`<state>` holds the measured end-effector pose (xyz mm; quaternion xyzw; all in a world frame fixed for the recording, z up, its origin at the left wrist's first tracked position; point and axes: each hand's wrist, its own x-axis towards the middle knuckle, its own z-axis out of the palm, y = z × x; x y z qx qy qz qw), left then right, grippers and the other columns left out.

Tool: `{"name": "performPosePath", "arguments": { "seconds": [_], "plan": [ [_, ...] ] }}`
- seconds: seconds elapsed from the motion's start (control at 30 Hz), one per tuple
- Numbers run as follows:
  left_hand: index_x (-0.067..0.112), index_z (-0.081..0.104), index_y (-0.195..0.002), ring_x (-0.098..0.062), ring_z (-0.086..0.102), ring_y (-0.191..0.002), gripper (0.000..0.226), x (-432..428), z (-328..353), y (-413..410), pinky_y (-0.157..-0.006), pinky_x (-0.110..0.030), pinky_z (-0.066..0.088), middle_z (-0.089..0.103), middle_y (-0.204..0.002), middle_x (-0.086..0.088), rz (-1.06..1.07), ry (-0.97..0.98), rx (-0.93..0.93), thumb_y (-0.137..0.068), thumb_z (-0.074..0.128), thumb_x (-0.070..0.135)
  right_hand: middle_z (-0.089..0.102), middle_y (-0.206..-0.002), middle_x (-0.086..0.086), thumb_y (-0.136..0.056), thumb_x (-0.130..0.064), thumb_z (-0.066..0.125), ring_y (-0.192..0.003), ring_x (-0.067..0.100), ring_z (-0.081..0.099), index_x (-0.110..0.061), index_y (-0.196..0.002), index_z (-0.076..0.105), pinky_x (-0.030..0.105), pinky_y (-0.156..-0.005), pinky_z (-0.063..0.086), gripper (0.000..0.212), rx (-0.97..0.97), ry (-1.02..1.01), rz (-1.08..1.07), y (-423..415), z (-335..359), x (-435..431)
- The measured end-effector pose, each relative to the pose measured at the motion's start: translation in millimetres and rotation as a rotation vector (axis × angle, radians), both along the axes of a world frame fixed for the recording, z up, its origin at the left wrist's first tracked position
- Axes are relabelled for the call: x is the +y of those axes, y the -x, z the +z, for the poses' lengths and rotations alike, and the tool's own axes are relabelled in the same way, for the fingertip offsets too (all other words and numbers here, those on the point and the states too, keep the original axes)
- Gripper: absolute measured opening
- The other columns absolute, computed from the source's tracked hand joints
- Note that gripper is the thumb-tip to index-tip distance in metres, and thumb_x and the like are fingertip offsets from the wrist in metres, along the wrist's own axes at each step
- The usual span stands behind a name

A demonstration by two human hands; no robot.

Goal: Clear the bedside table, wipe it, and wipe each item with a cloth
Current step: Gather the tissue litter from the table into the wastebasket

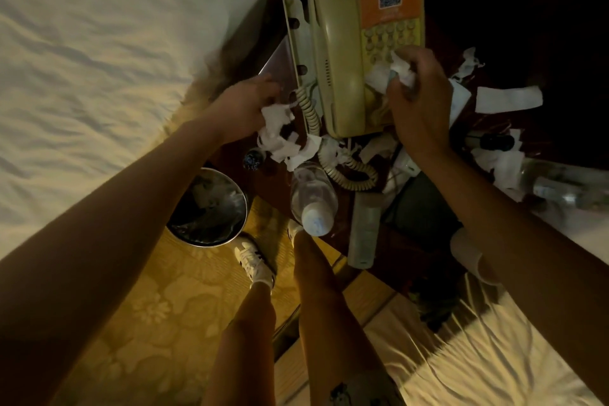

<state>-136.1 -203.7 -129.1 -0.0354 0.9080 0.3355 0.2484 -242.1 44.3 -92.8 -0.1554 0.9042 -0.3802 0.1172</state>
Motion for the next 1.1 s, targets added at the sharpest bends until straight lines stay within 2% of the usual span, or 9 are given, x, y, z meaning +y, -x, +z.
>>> {"name": "performPosePath", "arguments": {
  "seconds": [0.17, 0.27, 0.37, 0.53, 0.63, 0.77, 0.83, 0.93, 1.1],
  "plan": [
    [0.011, 0.053, -0.107, -0.007, 0.055, -0.075, 0.023, -1, 15, 6, -0.052, -0.008, 0.047, 0.054, -0.096, -0.001, 0.302, -0.216, -0.173, -0.090, 0.057, -0.004, 0.056, -0.114, 0.021, -0.091, -0.001, 0.047, -0.102, 0.007, 0.052, -0.006, -0.117, 0.063, 0.007, -0.088, 0.040, 0.031, -0.062, 0.044, 0.102, -25, 7, 13],
    [0.012, 0.058, -0.119, -0.016, 0.058, -0.101, 0.038, -6, 25, 3, -0.069, -0.019, 0.056, 0.056, -0.118, -0.005, 0.277, -0.365, -0.227, -0.087, 0.057, -0.009, 0.057, -0.107, 0.016, -0.089, 0.002, 0.047, -0.094, 0.012, 0.055, -0.006, -0.113, 0.066, 0.005, -0.080, 0.040, 0.032, -0.131, 0.056, 0.173, -42, 8, 13],
    [0.012, 0.062, -0.123, -0.017, 0.056, -0.111, 0.043, -11, 30, 1, -0.090, -0.024, 0.047, 0.061, -0.122, -0.006, 0.183, -0.334, -0.293, -0.087, 0.055, -0.010, 0.055, -0.096, 0.013, -0.088, -0.001, 0.046, -0.082, 0.017, 0.054, -0.005, -0.105, 0.070, 0.014, -0.069, 0.040, 0.030, -0.165, 0.007, 0.225, -54, 7, 4],
    [0.023, 0.053, -0.129, -0.003, 0.058, -0.104, 0.048, -18, 39, -5, -0.084, -0.017, 0.046, 0.058, -0.121, 0.005, 0.257, -0.479, -0.516, -0.086, 0.067, 0.010, 0.057, -0.113, 0.010, -0.090, -0.010, 0.053, -0.098, 0.009, 0.051, -0.005, -0.109, 0.069, 0.007, -0.077, 0.037, 0.026, -0.245, -0.058, 0.235, -64, 7, -18],
    [0.024, 0.062, -0.106, 0.001, 0.059, -0.092, 0.015, -13, 41, -10, -0.085, -0.022, 0.049, 0.060, -0.104, 0.009, 0.318, -0.429, -0.397, -0.092, 0.061, 0.030, 0.062, -0.110, 0.013, -0.089, -0.009, 0.057, -0.095, 0.015, 0.057, -0.003, -0.110, 0.069, 0.001, -0.072, 0.034, 0.025, -0.247, -0.064, 0.370, -64, 5, -27],
    [0.010, 0.062, -0.091, -0.011, 0.057, -0.074, 0.044, -6, 29, -15, -0.073, -0.026, 0.045, 0.060, -0.085, 0.000, 0.583, -0.349, -0.272, -0.099, 0.043, 0.048, 0.065, -0.108, 0.015, -0.089, -0.013, 0.060, -0.096, 0.021, 0.061, -0.005, -0.113, 0.069, 0.010, -0.074, 0.035, 0.026, -0.244, -0.132, 0.499, -60, 2, -33],
    [-0.003, 0.062, -0.094, -0.019, 0.051, -0.077, 0.052, -4, 20, -15, -0.071, -0.029, 0.039, 0.054, -0.090, -0.008, 0.536, -0.186, -0.184, -0.098, 0.047, 0.047, 0.067, -0.110, 0.015, -0.090, -0.013, 0.061, -0.099, 0.024, 0.062, -0.005, -0.114, 0.069, 0.017, -0.077, 0.036, 0.026, -0.242, -0.183, 0.555, -57, 2, -36],
    [0.004, 0.059, -0.100, -0.021, 0.046, -0.090, 0.035, -5, 12, -13, -0.075, -0.029, 0.033, 0.047, -0.104, -0.009, 0.393, -0.057, -0.117, -0.089, 0.067, 0.037, 0.069, -0.112, 0.014, -0.089, -0.016, 0.064, -0.101, 0.024, 0.063, -0.005, -0.115, 0.068, 0.022, -0.081, 0.042, 0.029, -0.294, -0.197, 0.576, -54, 4, -43],
    [0.014, 0.050, -0.132, -0.030, 0.043, -0.117, 0.066, -9, 10, -24, -0.095, -0.030, 0.034, 0.040, -0.130, -0.016, 0.192, 0.003, -0.094, -0.075, 0.081, 0.026, 0.067, -0.113, 0.018, -0.084, -0.017, 0.069, -0.104, 0.029, 0.062, -0.002, -0.119, 0.065, 0.033, -0.087, 0.048, 0.038, -0.351, -0.297, 0.643, -58, -5, -53]
  ]
}}
